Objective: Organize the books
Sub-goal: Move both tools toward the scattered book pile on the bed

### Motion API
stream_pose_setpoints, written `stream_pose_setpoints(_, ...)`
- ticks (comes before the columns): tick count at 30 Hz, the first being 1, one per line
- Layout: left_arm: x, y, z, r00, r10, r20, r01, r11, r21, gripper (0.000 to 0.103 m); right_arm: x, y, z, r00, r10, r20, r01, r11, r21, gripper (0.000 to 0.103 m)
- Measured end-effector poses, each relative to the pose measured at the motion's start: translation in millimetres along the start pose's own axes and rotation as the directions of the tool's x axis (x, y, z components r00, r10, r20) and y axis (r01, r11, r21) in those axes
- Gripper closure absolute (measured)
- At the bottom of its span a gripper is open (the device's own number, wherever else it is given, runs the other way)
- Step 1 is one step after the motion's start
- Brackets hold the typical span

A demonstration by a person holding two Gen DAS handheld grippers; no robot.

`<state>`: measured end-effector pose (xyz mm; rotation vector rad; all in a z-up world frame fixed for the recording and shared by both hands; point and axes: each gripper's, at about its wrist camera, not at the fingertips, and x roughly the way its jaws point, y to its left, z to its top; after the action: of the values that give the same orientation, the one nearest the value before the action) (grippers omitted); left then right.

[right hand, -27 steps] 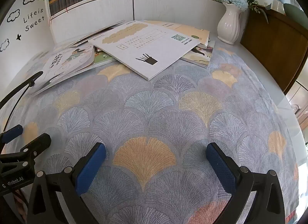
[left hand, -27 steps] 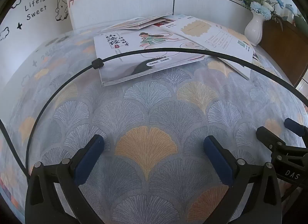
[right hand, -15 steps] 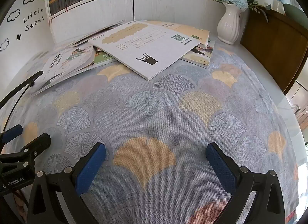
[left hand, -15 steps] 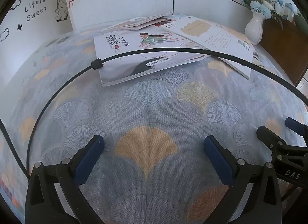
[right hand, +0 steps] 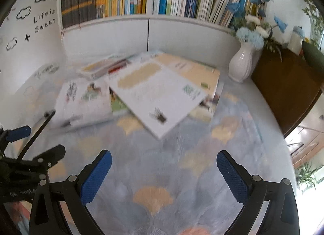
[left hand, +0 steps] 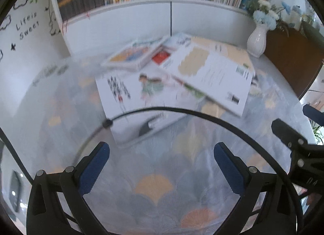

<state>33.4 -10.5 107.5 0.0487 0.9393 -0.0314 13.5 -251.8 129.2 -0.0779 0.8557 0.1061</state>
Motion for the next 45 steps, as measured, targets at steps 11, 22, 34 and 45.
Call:
stream_pose_setpoints(11,-12.7,-5.7,13.3,1.0,0.005,-0.017,-0.005,1.0,-0.001,0.0,-21.9,-14.4,22.3,1.0,0.005,-0.031,-0.001,0.991,0.132,0.0)
stream_pose_setpoints(22,-10.5,-2.3,8.9,0.999,0.025,-0.048,-0.025,1.0,0.001,0.0,-15.6,-14.4,14.2,0.999,0.002,-0.05,0.005,0.99,0.141,0.0)
stream_pose_setpoints(34,-10.9,9.6,6.5,0.999,0.025,-0.048,-0.026,0.999,-0.036,0.0,-18.2,5.6,12.3,0.998,0.054,-0.021,-0.052,0.995,0.091,0.0)
stream_pose_setpoints(45,-11.8,9.9,7.4,0.999,0.016,-0.041,-0.017,0.999,-0.04,0.0,-9.2,-26.8,6.2,0.995,0.075,-0.059,-0.059,0.969,0.238,0.0)
